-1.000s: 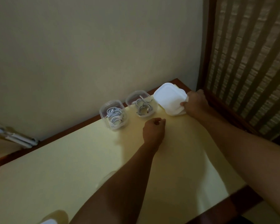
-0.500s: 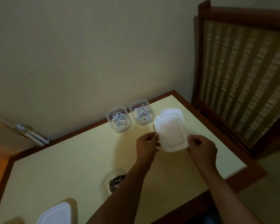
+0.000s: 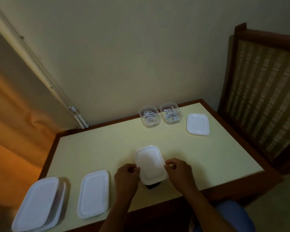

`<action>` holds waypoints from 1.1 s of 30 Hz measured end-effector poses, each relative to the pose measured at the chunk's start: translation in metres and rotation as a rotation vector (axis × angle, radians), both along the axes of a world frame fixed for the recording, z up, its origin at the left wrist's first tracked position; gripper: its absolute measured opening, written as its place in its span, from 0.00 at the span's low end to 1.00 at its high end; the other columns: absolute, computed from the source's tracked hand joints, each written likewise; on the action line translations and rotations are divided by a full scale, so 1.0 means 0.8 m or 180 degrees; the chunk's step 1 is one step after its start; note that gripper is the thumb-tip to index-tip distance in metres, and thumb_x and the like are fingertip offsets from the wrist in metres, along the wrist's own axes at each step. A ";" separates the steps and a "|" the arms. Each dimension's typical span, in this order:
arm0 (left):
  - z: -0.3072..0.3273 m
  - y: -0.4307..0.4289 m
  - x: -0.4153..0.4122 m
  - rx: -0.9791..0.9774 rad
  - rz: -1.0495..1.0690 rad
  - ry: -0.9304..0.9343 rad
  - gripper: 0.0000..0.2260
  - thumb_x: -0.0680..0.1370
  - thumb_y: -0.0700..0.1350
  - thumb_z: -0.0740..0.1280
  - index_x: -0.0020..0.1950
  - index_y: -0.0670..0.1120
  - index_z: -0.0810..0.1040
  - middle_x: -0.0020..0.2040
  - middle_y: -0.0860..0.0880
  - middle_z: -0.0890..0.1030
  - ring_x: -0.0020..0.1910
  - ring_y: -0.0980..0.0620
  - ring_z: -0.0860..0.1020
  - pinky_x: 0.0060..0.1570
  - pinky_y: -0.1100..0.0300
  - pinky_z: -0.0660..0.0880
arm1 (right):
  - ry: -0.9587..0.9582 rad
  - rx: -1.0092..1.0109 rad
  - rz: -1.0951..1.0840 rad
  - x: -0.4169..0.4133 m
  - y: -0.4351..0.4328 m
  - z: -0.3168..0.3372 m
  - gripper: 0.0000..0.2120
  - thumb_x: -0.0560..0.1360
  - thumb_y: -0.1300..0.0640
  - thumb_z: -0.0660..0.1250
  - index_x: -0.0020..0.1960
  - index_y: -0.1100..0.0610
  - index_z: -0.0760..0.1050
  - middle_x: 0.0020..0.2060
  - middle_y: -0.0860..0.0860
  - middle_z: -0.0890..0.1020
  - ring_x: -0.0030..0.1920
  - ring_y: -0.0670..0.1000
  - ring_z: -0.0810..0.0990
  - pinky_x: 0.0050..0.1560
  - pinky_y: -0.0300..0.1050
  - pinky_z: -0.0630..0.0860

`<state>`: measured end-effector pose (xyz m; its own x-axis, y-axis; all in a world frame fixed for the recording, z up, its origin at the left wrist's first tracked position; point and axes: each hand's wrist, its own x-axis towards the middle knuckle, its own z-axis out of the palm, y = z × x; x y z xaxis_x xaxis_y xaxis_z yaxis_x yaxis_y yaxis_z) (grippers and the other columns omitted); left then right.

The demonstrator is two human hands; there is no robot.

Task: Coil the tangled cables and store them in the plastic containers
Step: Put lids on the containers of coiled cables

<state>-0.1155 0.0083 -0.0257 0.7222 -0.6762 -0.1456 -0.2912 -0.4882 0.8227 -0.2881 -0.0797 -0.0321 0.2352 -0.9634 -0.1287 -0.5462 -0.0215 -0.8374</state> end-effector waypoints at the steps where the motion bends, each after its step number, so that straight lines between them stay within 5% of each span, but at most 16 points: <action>1: 0.001 0.006 0.002 0.0065 -0.0026 -0.0061 0.04 0.79 0.45 0.71 0.52 0.48 0.85 0.38 0.53 0.85 0.37 0.55 0.83 0.43 0.51 0.83 | 0.0069 -0.0044 -0.0016 0.005 0.005 -0.001 0.07 0.77 0.54 0.71 0.53 0.53 0.84 0.43 0.47 0.84 0.45 0.48 0.81 0.45 0.40 0.72; 7: -0.001 0.032 0.002 -0.0008 0.0131 0.0504 0.10 0.78 0.42 0.73 0.58 0.45 0.79 0.41 0.45 0.85 0.28 0.58 0.81 0.26 0.65 0.74 | 0.0376 -0.0155 -0.0056 0.016 0.020 0.002 0.09 0.76 0.54 0.72 0.55 0.52 0.84 0.50 0.49 0.86 0.48 0.49 0.81 0.48 0.41 0.75; 12: -0.009 0.038 0.001 -0.0016 0.0211 0.0884 0.05 0.79 0.43 0.72 0.53 0.44 0.82 0.40 0.47 0.86 0.31 0.55 0.83 0.28 0.62 0.76 | 0.0416 0.0108 0.0026 0.013 0.019 0.001 0.09 0.75 0.55 0.73 0.55 0.53 0.85 0.50 0.49 0.86 0.52 0.52 0.83 0.50 0.41 0.74; 15: -0.006 0.036 0.005 -0.0035 0.0345 0.1292 0.02 0.79 0.41 0.72 0.48 0.42 0.84 0.41 0.45 0.86 0.35 0.50 0.84 0.30 0.61 0.78 | 0.0273 0.0451 0.0038 0.011 0.017 0.002 0.02 0.75 0.55 0.74 0.46 0.51 0.85 0.44 0.49 0.87 0.48 0.54 0.85 0.53 0.45 0.79; 17: -0.007 0.035 0.009 -0.0051 0.0422 0.1443 0.02 0.77 0.38 0.73 0.46 0.40 0.84 0.40 0.42 0.85 0.37 0.46 0.84 0.32 0.57 0.79 | 0.0311 0.0494 0.0081 0.010 0.018 0.001 0.07 0.74 0.55 0.74 0.39 0.46 0.82 0.38 0.47 0.85 0.45 0.54 0.85 0.51 0.47 0.79; 24: -0.001 0.034 0.019 0.0068 0.0420 0.1381 0.04 0.75 0.34 0.69 0.40 0.36 0.79 0.32 0.41 0.78 0.32 0.45 0.76 0.34 0.55 0.74 | 0.0603 0.0867 0.0387 0.013 0.019 0.013 0.09 0.71 0.58 0.72 0.35 0.62 0.81 0.28 0.56 0.83 0.25 0.52 0.80 0.28 0.41 0.74; 28: -0.006 0.041 0.025 0.0225 0.0273 0.1080 0.02 0.73 0.34 0.69 0.43 0.35 0.78 0.36 0.41 0.79 0.35 0.44 0.78 0.35 0.53 0.77 | 0.0887 0.1418 0.1096 0.011 0.007 0.034 0.07 0.74 0.59 0.73 0.44 0.64 0.82 0.33 0.55 0.86 0.30 0.51 0.83 0.29 0.39 0.74; 33: -0.012 0.054 0.029 0.0362 0.0122 0.0948 0.02 0.73 0.36 0.71 0.43 0.40 0.78 0.38 0.41 0.81 0.37 0.43 0.81 0.39 0.51 0.79 | 0.0868 0.1135 0.1188 0.034 -0.008 0.045 0.12 0.78 0.51 0.69 0.48 0.61 0.83 0.39 0.55 0.87 0.34 0.51 0.85 0.33 0.43 0.79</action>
